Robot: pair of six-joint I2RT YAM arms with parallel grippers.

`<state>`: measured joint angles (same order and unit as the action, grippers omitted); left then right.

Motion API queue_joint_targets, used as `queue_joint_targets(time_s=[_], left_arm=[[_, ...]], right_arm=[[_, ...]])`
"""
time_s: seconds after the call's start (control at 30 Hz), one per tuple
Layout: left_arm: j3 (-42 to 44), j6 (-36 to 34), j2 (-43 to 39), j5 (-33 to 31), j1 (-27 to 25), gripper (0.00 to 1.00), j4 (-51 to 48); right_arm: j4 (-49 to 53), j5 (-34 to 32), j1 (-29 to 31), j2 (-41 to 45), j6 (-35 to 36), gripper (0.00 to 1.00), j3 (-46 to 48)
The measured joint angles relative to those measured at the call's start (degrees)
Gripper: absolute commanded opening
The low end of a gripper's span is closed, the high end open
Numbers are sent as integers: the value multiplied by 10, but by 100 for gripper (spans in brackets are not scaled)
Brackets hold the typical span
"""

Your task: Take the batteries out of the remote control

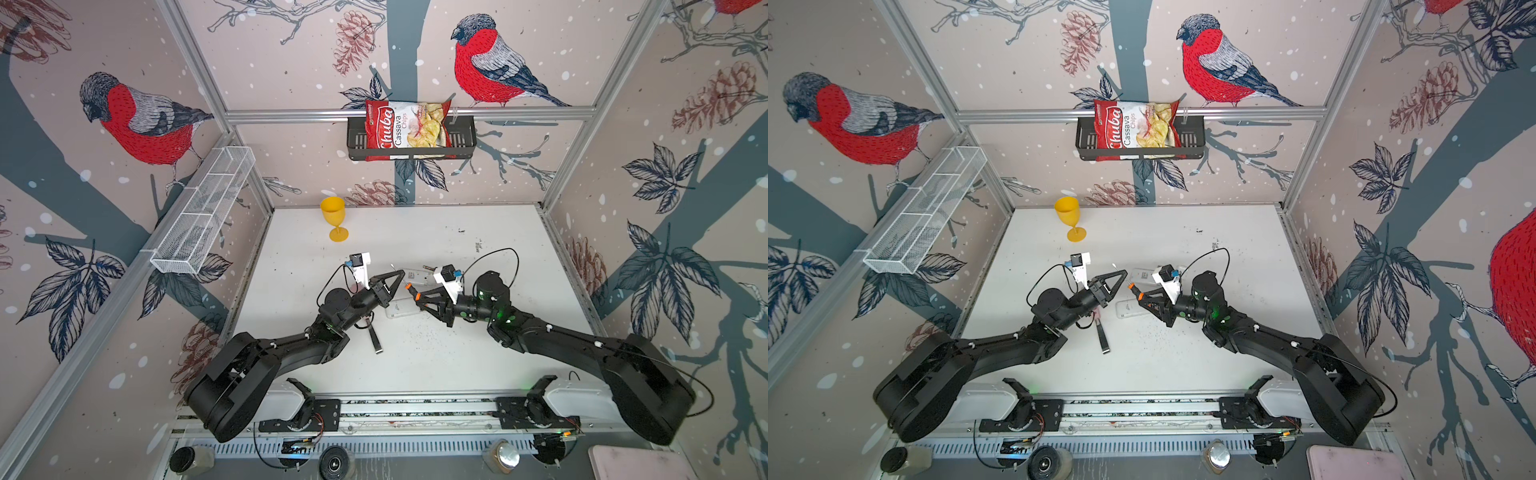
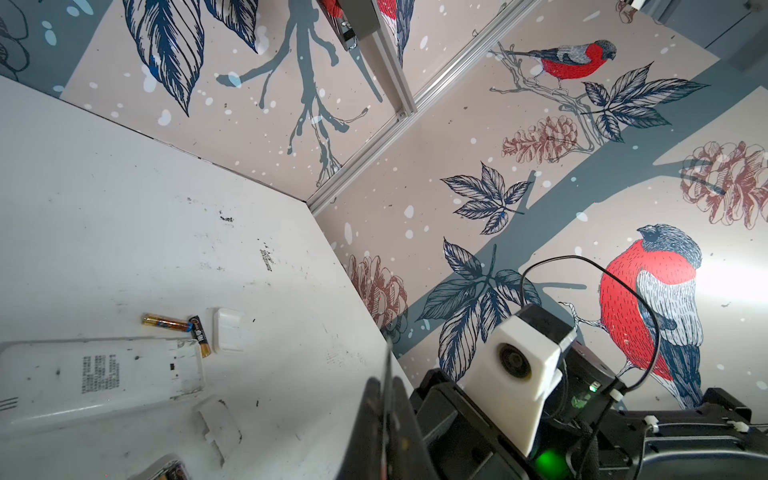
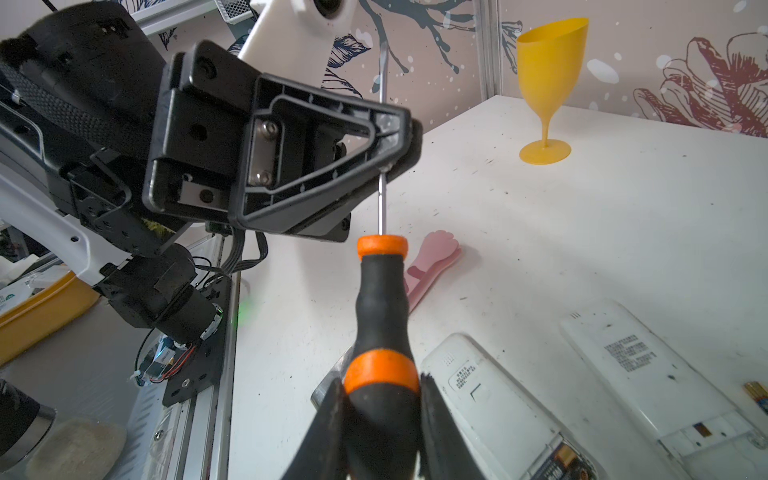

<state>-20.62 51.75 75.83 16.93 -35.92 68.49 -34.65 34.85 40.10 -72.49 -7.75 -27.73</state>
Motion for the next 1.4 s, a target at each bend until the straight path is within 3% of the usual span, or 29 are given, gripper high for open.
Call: queue_joint_targets(time_s=[0.03, 0.1, 0.37, 0.7, 1.0, 1.4], left_arm=[[4, -2, -1, -5, 0, 0, 3], [10, 3, -4, -18, 0, 0, 4], [28, 41, -24, -96, -5, 0, 19], [13, 125, -33, -185, -15, 0, 23], [-26, 158, -55, -231, -26, 0, -62], [-65, 217, -30, -246, -27, 0, -142]], right_arm=[[-3, -7, -2, 3, -9, 62, 4], [-7, -21, -9, 16, -14, 71, 14], [-138, -16, -58, 7, -123, 82, 55], [-350, 35, -62, -96, -268, 84, 35], [-386, 41, -37, -162, -272, 84, -16], [-419, 53, -30, -231, -271, 78, -69]])
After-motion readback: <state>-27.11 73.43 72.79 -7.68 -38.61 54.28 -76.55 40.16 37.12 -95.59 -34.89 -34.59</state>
